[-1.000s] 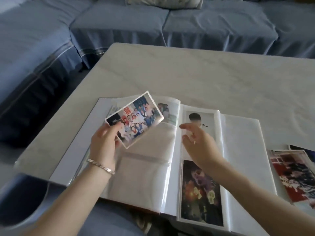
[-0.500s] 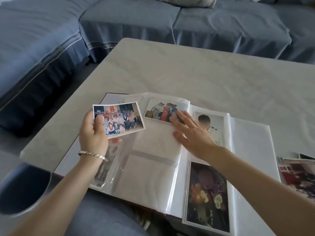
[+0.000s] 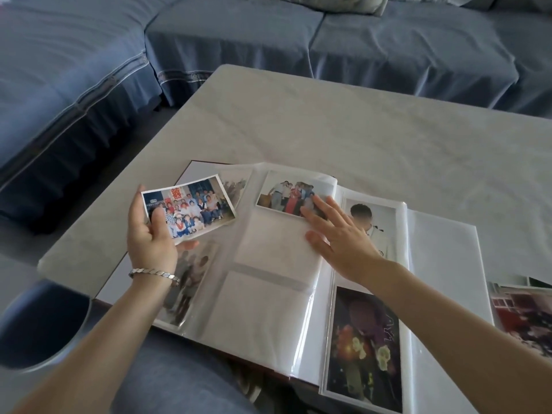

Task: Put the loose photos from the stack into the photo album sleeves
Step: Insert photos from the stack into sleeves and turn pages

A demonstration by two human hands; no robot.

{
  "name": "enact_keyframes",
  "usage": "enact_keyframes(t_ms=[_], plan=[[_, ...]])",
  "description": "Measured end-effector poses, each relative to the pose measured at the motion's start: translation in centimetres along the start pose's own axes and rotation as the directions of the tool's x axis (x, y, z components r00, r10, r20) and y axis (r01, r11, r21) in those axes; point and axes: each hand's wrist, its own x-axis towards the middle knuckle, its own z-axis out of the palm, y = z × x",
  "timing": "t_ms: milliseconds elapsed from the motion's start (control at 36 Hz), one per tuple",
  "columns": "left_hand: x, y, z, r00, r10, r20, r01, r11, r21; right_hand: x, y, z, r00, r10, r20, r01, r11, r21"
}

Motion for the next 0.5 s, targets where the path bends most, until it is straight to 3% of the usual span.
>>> enact_keyframes(t_ms=[278,500], plan=[[1.6,-0.6,-1.6,0.978,-0.152,0.145,0.152,0.988,0.008,0.1,-0.1,-0.1,1.000,0.016,0.013,-0.016,1.000,0.010],[2.1,-0.8,-2.7,0.883,-0.265,0.387,0.187,0.955,0.229,0.1,-0.2,-0.4,0.999,0.028,0.035,-0.028,1.000,0.011]])
